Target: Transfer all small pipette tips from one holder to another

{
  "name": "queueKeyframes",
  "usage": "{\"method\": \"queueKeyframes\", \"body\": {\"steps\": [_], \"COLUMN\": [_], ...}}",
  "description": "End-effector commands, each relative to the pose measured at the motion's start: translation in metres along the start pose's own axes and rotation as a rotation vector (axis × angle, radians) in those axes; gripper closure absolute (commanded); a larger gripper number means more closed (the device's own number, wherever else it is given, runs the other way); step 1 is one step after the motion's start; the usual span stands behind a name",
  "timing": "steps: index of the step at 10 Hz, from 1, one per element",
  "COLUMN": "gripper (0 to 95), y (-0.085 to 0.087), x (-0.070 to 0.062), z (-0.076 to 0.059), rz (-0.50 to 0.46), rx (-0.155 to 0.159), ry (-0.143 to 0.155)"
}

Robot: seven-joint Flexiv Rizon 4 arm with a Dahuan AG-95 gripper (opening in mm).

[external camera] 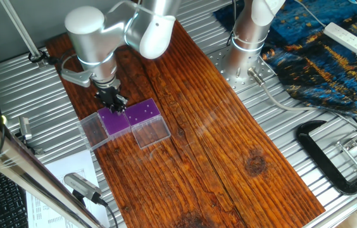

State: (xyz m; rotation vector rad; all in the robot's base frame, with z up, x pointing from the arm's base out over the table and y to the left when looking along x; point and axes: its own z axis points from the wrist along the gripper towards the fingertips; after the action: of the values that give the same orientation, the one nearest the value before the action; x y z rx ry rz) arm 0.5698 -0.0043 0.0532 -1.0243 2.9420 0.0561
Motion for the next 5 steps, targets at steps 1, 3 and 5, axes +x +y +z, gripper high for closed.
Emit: {"method": "queueKeyframes", "body": {"steps": [1, 3, 5], "gripper": [76.0, 76.0, 95.0], "y": [0.0007, 0.0009, 0.0017], "x": [0.0004, 0.0003, 0.0], "z": [0.0, 0.0005, 0.0023], "rz": [0.007, 0.007, 0.01], "rx": [0.0, 0.0, 0.001], "ry": [0.0, -0.001, -0.003]}}
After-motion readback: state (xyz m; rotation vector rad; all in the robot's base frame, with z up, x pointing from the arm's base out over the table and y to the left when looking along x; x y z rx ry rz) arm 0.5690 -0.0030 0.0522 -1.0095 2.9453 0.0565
